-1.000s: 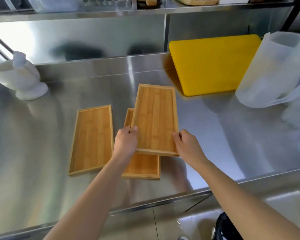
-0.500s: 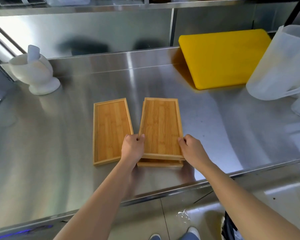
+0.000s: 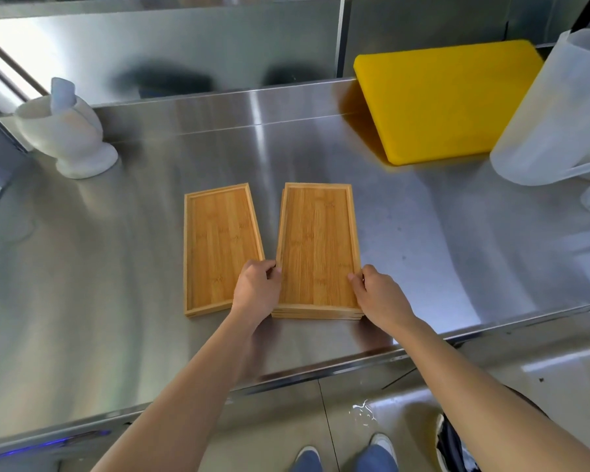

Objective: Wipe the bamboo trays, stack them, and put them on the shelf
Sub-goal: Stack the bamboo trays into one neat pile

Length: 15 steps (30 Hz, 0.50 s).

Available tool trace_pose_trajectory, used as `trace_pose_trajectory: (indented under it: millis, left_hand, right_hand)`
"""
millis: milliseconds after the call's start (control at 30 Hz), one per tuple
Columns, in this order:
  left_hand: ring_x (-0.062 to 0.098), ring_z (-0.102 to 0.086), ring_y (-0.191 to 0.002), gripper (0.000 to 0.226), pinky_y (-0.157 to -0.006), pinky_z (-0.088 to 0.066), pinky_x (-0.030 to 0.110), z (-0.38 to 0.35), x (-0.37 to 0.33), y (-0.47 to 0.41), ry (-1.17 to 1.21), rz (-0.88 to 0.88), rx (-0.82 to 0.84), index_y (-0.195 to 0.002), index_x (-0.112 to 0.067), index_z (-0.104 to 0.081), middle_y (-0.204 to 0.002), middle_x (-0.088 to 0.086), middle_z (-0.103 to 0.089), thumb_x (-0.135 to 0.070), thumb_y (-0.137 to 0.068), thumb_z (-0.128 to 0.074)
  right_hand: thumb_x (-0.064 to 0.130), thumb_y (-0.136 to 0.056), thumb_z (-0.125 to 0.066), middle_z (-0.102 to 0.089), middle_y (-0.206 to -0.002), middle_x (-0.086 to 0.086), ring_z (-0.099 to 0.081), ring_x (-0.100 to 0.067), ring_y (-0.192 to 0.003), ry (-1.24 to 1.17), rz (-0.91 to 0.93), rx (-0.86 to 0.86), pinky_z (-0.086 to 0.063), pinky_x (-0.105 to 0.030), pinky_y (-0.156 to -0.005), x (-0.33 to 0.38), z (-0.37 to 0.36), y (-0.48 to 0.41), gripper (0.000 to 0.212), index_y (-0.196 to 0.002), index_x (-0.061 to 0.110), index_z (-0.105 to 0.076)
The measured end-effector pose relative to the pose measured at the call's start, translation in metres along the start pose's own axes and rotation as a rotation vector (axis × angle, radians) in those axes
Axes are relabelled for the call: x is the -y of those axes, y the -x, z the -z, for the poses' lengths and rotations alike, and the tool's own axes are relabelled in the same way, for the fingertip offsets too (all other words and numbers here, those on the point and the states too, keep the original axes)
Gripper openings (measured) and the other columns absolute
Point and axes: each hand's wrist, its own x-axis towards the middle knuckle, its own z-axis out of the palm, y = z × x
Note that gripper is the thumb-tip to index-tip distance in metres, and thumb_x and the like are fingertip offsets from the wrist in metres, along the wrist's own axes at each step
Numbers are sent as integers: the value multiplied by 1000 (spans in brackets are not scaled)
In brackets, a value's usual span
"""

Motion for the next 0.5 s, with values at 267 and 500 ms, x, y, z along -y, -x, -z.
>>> trace_pose_trajectory:
  millis: [267, 500]
  left_hand:
    - [17, -44, -119, 63, -97, -23, 30, 11, 47, 36, -268, -272, 58, -137, -21, -39, -126, -1, -57, -49, -83, -57]
    - [25, -46, -120, 62, -102, -23, 30, -12, 54, 43, -221, -272, -135, -134, -18, -45, -127, 8, -59, -32, -78, -69]
  right_hand:
    - [71, -73, -40, -34, -143, 0, -38, -19, -125, -203, 123, 135, -37, -41, -101, -12, 7, 26, 84, -140, 28, -14]
    - [58, -78, -50, -26, -149, -5, -35, -30, -125, 62, 177, 120, -33, -43, -102, -8, -4, 31, 89, -142, 23, 2]
